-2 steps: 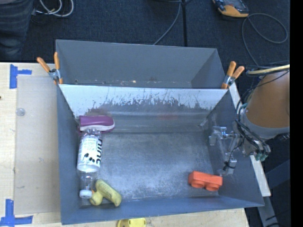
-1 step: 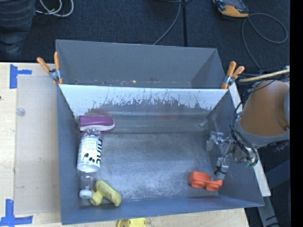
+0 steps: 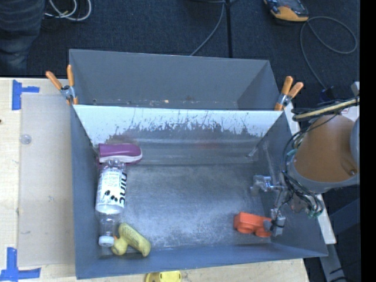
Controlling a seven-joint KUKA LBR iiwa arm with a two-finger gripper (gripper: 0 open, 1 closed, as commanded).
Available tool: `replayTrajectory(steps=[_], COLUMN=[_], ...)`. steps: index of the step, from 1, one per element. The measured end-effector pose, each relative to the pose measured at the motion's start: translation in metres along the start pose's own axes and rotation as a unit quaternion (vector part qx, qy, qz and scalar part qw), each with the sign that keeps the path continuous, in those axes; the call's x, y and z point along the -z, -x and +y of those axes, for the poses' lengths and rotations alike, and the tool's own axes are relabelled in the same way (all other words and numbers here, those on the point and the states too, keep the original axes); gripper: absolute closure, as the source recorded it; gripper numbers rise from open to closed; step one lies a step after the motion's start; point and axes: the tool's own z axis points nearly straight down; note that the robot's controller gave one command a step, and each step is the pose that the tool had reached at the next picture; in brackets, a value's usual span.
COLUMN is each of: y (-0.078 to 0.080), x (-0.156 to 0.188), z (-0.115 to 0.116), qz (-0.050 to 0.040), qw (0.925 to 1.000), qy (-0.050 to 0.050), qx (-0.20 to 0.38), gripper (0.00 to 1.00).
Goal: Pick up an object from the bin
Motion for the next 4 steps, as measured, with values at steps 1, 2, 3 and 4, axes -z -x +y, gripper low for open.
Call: replayTrajectory(steps=[1,2,3,4], y=[-0.019,-0.019,-0.005,-0.001], x=[-0.018,-0.018,0.030,-0.015], z=[-0.012,-0.012,0.012,0.031], qz=[0.0104,0.0102,0.0108,0.0084], qw=[0.9991,0.9991,0.9992,0.9998], qy=[0.003,0.003,0.003,0.003], qx=[-0.041,-0.040,-0.039,-0.017], gripper=[1.00,1.00,1.00,0.00])
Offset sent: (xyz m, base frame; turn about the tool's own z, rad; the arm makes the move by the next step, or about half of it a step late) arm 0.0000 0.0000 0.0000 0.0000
